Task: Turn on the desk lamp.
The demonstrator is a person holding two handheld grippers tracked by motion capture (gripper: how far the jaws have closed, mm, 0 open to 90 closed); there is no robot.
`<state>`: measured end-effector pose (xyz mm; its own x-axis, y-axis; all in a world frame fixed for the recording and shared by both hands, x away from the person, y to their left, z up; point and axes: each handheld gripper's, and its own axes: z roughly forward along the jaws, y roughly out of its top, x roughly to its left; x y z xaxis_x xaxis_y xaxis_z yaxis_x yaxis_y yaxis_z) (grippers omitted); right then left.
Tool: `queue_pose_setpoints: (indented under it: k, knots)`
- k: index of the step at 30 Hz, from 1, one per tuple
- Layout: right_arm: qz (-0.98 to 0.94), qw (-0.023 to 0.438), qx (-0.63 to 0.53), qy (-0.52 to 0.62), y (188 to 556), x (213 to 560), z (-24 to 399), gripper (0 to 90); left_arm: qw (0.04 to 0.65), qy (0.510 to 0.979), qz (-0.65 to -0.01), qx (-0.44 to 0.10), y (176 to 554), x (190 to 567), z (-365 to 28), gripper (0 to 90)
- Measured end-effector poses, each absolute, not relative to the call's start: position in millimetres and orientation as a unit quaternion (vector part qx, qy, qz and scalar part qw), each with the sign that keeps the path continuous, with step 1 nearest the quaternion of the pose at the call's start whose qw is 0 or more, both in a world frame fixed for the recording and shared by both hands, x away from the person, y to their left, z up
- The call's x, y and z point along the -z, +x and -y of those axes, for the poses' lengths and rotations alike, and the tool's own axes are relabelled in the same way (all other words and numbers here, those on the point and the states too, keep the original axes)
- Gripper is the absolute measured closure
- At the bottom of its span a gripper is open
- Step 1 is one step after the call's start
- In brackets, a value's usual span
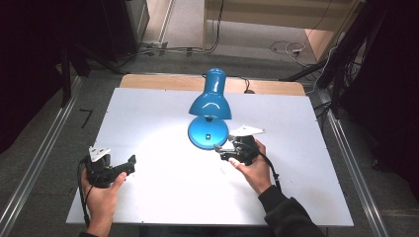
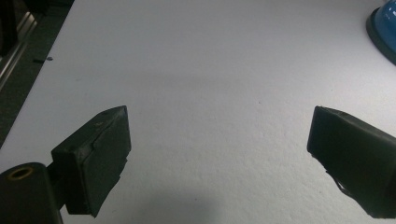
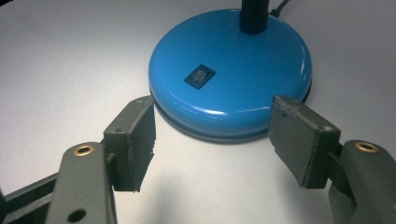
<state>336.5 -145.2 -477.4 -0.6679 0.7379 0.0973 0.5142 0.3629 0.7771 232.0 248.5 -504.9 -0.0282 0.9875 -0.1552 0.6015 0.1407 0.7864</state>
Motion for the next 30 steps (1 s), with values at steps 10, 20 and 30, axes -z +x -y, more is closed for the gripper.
queue_pose_setpoints:
  k: [10, 20, 30]
  knots:
    - [-0.806, 0.139, -0.417, 0.396, 326, 471, 174, 27.7, 0.358, 0.598, -0.665, -0.269, 233, 505, -248, 7.1]
    - [-0.803, 0.149, -0.414, 0.403, 315, 467, 200, 26.9, 0.358, 0.598, -0.665, -0.268, 233, 505, -248, 7.1]
    - [-0.795, 0.162, -0.405, 0.42, 302, 470, 240, 26.9, 0.359, 0.598, -0.666, -0.264, 233, 506, -248, 7.1]
